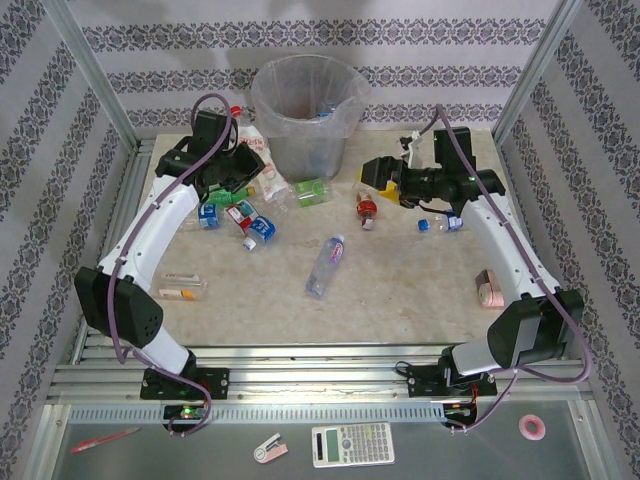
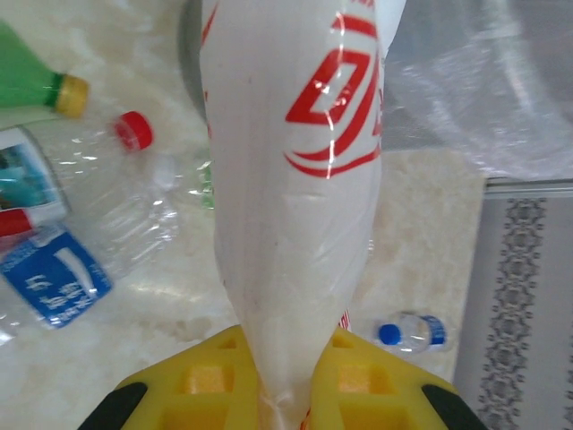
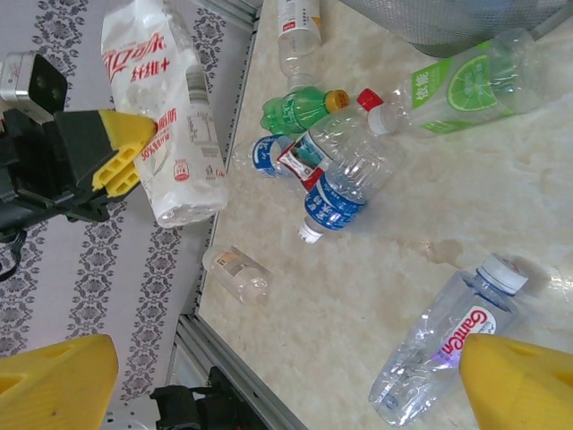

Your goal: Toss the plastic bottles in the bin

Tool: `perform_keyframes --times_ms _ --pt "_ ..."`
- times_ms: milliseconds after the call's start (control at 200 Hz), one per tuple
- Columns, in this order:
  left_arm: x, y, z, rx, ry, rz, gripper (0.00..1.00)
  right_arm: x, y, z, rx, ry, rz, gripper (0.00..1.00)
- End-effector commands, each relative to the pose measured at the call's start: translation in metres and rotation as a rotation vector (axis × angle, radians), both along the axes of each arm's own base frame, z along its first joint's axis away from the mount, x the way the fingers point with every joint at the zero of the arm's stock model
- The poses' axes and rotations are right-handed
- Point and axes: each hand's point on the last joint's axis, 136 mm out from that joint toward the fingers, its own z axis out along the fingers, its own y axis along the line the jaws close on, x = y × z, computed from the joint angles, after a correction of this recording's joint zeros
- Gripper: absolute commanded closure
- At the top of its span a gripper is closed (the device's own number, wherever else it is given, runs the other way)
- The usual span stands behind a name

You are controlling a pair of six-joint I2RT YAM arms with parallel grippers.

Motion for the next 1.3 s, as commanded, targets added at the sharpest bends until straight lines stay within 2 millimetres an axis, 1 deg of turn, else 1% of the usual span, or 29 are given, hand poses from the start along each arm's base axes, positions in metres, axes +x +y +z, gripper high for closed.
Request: perform_keyframes --times_ms 0,40,95,115,175,235,315,350,355,390,395,400,435,470,510,535,555,580,585,599,629,664,694,814,879,949,1114,1204,1294 --pt "-0.025 0.031 -0.024 0.146 0.101 0.023 0.89 -0.004 -0.008 0.002 -0.007 0.002 -0.027 0.02" --pt "-0.025 0.034 -0.026 0.15 0.106 0.026 0.89 -0.004 -0.008 0.002 -0.008 0.003 -0.026 0.02" --pt "-0.019 0.033 -0.02 0.135 0.085 0.027 0.9 -0.004 -0.008 0.003 -0.008 0.003 -0.027 0.02" --pt "-0.016 0.031 -0.015 0.124 0.074 0.025 0.9 -0.004 -0.008 0.004 -0.008 0.002 -0.027 0.02" --pt "0.001 0.024 0.007 0.082 0.013 0.022 0.9 -0.003 -0.009 0.006 -0.009 -0.002 -0.029 0.02" --pt "0.023 0.014 0.041 0.027 -0.065 0.011 0.9 -0.003 -0.009 0.009 -0.009 -0.01 -0.028 0.02" --pt "0.054 0.001 0.1 -0.057 -0.205 0.003 0.89 -0.002 -0.009 0.012 -0.009 -0.017 -0.029 0.02" --pt "0.067 -0.004 0.13 -0.096 -0.279 0.009 0.86 -0.003 -0.009 0.013 -0.008 -0.018 -0.03 0.02" --pt "0.07 -0.005 0.132 -0.1 -0.283 0.01 0.86 -0.003 -0.009 0.013 -0.008 -0.018 -0.03 0.02" --pt "0.081 -0.007 0.16 -0.132 -0.357 0.022 0.82 -0.003 -0.01 0.013 -0.008 -0.018 -0.031 0.02" --pt "0.084 -0.007 0.161 -0.135 -0.36 0.024 0.82 -0.002 -0.01 0.013 -0.007 -0.017 -0.032 0.02" --pt "0.084 -0.007 0.168 -0.142 -0.378 0.025 0.81 -0.003 -0.01 0.014 -0.006 -0.016 -0.031 0.02" --pt "0.098 -0.008 0.184 -0.171 -0.428 0.039 0.73 -0.003 -0.009 0.014 -0.001 -0.018 -0.03 0.02" --pt "0.111 -0.01 0.199 -0.207 -0.486 0.051 0.54 -0.002 -0.009 0.013 0.001 -0.016 -0.03 0.02" --pt "0.126 -0.013 0.205 -0.256 -0.527 0.052 0.38 -0.002 -0.009 0.011 0.004 -0.014 -0.03 0.02" --pt "0.135 -0.016 0.202 -0.295 -0.527 0.046 0.3 -0.002 -0.009 0.01 0.005 -0.01 -0.03 0.02" --pt "0.143 -0.016 0.194 -0.322 -0.508 0.05 0.22 -0.002 -0.009 0.009 0.005 -0.007 -0.03 0.02" --pt "0.151 -0.018 0.181 -0.343 -0.474 0.051 0.04 -0.002 -0.009 0.007 0.004 -0.004 -0.03 0.02" --pt "0.152 -0.017 0.178 -0.344 -0.466 0.053 0.02 -0.002 -0.009 0.007 0.004 -0.004 -0.03 0.02" --pt "0.155 -0.016 0.171 -0.348 -0.446 0.054 0.0 -0.003 -0.009 0.006 0.004 0.0 -0.029 0.02" --pt "0.158 -0.015 0.158 -0.347 -0.407 0.055 0.0 -0.003 -0.008 0.004 0.006 0.004 -0.027 0.02" --pt "0.156 -0.013 0.151 -0.34 -0.376 0.05 0.0 -0.004 -0.008 0.004 0.008 0.005 -0.024 0.02" --pt "0.152 -0.011 0.152 -0.319 -0.379 0.044 0.0 -0.005 -0.008 0.001 0.004 0.009 -0.023 0.02" --pt "0.127 0.006 0.18 -0.229 -0.439 0.038 0.0 -0.005 -0.014 -0.01 -0.029 0.027 -0.043 0.02" --pt "0.11 0.013 0.195 -0.205 -0.461 0.028 0.0 -0.003 -0.019 -0.022 -0.065 0.057 -0.061 0.02" --pt "0.094 0.014 0.204 -0.179 -0.469 0.007 0.0 -0.002 -0.025 -0.04 -0.118 0.103 -0.085 0.02" --pt "0.06 0.014 0.206 -0.106 -0.454 -0.062 0.0 0.001 -0.037 -0.079 -0.21 0.203 -0.125 0.02" --pt "0.042 0.013 0.206 -0.06 -0.456 -0.094 0.0 0.003 -0.041 -0.093 -0.249 0.227 -0.137 0.02" --pt "0.027 0.013 0.199 -0.015 -0.445 -0.127 0.0 0.005 -0.044 -0.104 -0.292 0.241 -0.141 0.02"
